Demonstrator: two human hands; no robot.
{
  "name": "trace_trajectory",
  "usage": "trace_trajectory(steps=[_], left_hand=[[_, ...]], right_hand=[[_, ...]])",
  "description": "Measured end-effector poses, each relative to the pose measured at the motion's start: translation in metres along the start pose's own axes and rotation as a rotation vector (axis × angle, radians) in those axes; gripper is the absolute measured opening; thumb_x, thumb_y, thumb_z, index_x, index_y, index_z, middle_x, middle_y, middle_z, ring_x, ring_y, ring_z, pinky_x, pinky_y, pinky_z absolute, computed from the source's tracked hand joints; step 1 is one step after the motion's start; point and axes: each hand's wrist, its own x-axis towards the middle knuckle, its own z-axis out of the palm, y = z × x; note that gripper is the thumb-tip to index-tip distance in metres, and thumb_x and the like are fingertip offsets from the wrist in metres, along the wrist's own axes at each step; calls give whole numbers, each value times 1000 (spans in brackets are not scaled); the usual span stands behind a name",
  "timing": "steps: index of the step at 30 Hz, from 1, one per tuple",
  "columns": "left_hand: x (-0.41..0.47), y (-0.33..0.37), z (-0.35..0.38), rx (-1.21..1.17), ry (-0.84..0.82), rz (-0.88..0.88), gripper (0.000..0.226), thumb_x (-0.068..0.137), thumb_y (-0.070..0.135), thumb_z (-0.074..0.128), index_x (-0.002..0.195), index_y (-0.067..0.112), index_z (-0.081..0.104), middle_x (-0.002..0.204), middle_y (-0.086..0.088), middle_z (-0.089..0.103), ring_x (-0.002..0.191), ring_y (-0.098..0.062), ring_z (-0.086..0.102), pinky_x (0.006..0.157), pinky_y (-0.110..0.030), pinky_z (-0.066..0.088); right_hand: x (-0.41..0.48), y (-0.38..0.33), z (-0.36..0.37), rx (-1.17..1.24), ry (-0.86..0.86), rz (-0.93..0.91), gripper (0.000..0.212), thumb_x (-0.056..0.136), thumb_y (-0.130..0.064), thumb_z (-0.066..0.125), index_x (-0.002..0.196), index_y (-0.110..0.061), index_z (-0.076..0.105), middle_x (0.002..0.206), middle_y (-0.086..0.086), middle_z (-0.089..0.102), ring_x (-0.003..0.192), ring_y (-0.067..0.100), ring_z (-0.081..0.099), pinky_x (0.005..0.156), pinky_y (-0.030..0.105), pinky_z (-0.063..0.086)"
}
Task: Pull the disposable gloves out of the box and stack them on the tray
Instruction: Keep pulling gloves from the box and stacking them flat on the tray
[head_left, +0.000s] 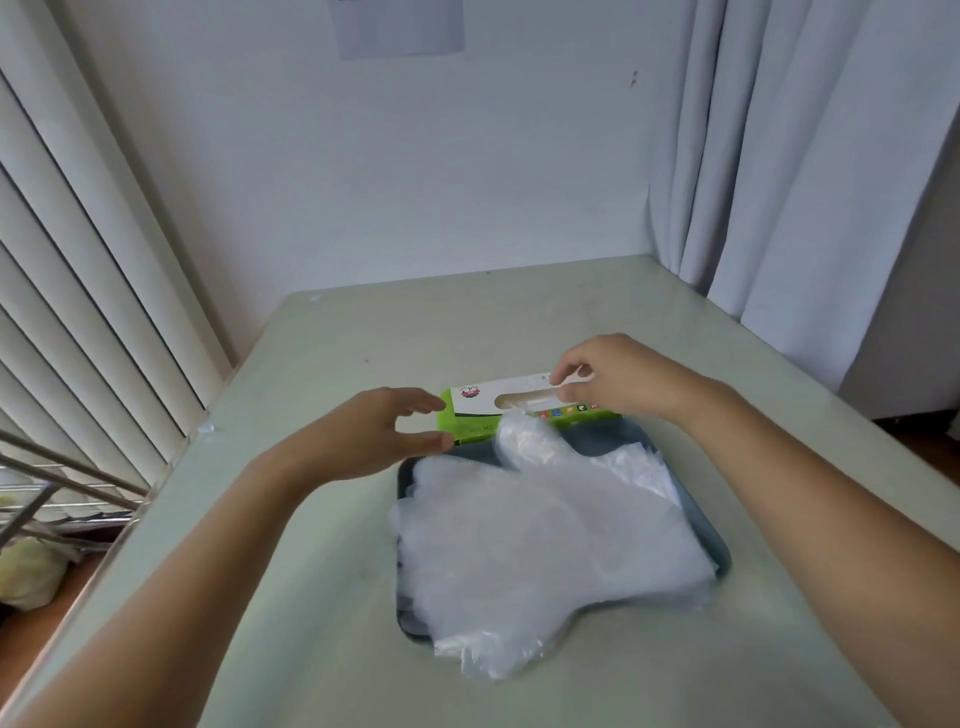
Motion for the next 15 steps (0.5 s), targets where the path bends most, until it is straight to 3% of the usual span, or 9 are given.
trace_trajectory(steps=[2,4,5,8,10,12,15], left_hand=[[18,-1,9,-48,25,-6,45,85,47,66,127,33,56,130,14,56,123,-8,50,102,-26,39],[37,-4,19,-66,54,-21,44,87,44,65,128,32,56,132,12,56,123,-10,49,100,-25,37],[46,-5,23,-68,65,-34,46,88,43,65,131,31,54,135,10,54,124,-11,48,99,-24,36],[63,-5,37,-105,70,-53,63,88,41,65,144,30,38,148,6,42,132,-15,41,101,-23,30],[68,-5,44,-127,50,-46,68,89,39,64,148,30,31,151,6,37,135,-15,38,98,-20,28],[72,-11,51,-150,15,-35,67,89,41,63,147,32,31,152,9,34,135,-13,37,97,-18,27],[77,-23,55,-211,-27,-24,61,88,43,64,143,37,38,157,15,22,140,-7,28,107,-18,21]], right_hand=[[22,-3,9,-30,-30,55,13,89,-26,63,89,-16,71,84,-6,60,84,15,57,69,25,39],[42,-8,20,-90,-30,176,34,87,-35,63,65,-10,56,63,2,49,64,21,48,57,29,35],[50,-11,27,-131,-21,233,46,84,-44,65,61,-8,47,61,3,44,65,22,44,56,29,34],[66,-14,49,-181,-9,328,65,71,-67,68,84,-6,51,90,6,52,99,26,42,73,30,39],[73,-14,62,-200,-13,356,72,71,-67,68,110,-8,54,114,9,50,115,27,39,84,33,40],[79,-14,71,-245,22,389,64,78,-57,69,119,-11,53,122,8,46,118,27,37,89,33,40],[83,-14,78,-279,69,366,36,89,-26,65,119,-9,55,124,10,46,119,27,37,89,35,42]])
